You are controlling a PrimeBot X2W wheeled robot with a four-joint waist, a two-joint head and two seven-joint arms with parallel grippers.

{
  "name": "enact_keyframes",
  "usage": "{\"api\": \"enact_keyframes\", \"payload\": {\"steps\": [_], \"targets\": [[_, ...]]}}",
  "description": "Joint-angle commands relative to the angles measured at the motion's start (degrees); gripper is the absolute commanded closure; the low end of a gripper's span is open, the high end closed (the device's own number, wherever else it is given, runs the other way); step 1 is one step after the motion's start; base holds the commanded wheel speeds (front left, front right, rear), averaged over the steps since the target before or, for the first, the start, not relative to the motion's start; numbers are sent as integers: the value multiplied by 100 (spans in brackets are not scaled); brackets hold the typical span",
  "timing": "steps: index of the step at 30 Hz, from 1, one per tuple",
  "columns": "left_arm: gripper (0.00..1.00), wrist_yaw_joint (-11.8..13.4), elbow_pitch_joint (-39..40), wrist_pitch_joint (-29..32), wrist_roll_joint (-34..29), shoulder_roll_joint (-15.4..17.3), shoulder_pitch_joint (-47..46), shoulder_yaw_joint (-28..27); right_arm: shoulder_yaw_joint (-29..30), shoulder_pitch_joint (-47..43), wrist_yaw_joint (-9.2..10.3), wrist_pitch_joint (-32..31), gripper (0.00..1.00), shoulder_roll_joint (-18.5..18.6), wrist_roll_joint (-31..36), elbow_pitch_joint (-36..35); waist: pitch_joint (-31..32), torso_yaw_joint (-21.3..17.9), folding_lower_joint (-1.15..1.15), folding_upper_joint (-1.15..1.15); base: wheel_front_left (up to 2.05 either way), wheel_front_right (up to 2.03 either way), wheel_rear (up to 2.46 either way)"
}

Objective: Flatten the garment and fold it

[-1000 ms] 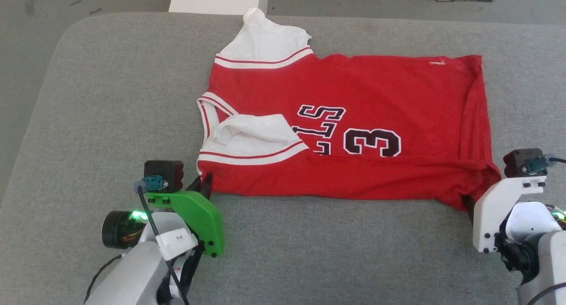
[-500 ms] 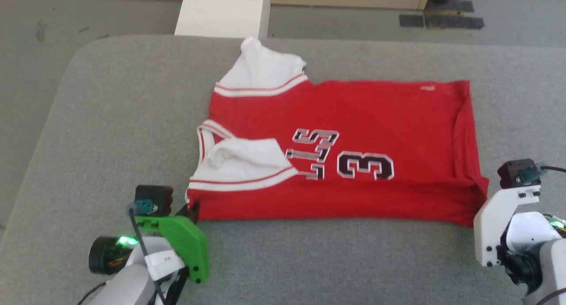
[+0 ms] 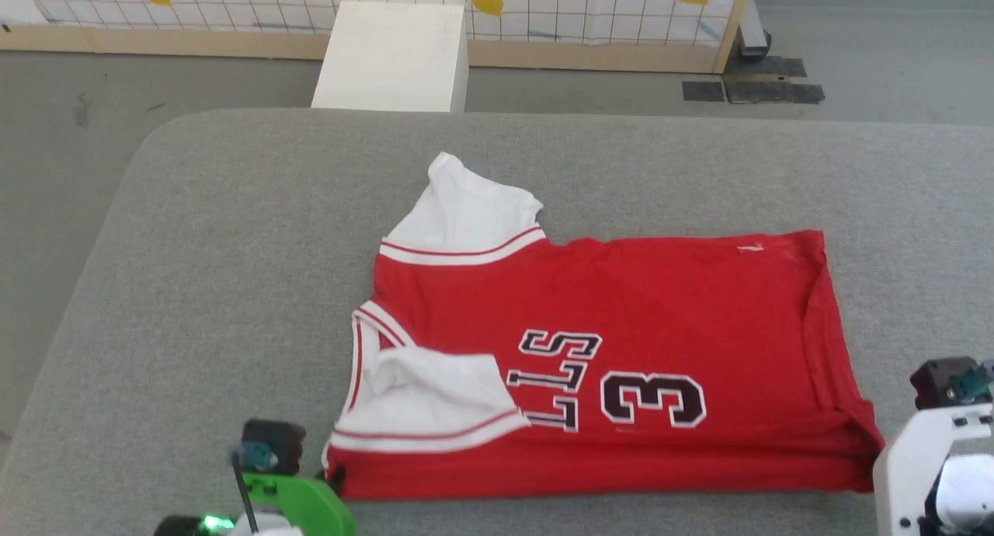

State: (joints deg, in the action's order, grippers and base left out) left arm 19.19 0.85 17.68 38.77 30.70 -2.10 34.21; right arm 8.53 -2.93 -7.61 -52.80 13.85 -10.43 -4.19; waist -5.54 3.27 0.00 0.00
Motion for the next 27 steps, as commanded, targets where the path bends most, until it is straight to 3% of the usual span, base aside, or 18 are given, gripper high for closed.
{"api": "enact_keyframes", "payload": {"steps": [1,9,10,11,12,17,20,27], "targets": [[100,-16,-59,24,50,95,133,13,81,-127,12,-39,100,6,0,-14,-47,8,0,0,0,0,0],[100,-327,-578,-198,166,-142,74,128,27,-253,12,161,100,-155,9,401,-153,35,0,0,0,0,0],[71,-368,-650,-267,161,-172,41,129,-5,-223,12,218,100,-157,16,442,-145,35,0,0,0,0,0],[6,-401,-701,-320,144,-185,14,137,-34,-187,12,295,51,-157,17,454,-134,34,0,0,0,0,0],[0,-425,-758,-379,128,-194,-16,134,-46,-143,12,382,0,-163,15,469,-114,30,0,0,0,0,0],[0,-509,-746,-796,-97,-128,-172,106,-43,88,12,887,0,-182,-113,296,22,8,0,0,0,0,0],[0,-548,-596,-1285,-225,-155,-274,4,90,329,12,1641,0,-233,-317,28,106,-19,0,0,0,0,0],[0,-702,-464,-2374,-527,-234,-735,-233,-204,505,12,3299,0,-173,-281,-307,69,-265,0,0,0,0,0]]}}
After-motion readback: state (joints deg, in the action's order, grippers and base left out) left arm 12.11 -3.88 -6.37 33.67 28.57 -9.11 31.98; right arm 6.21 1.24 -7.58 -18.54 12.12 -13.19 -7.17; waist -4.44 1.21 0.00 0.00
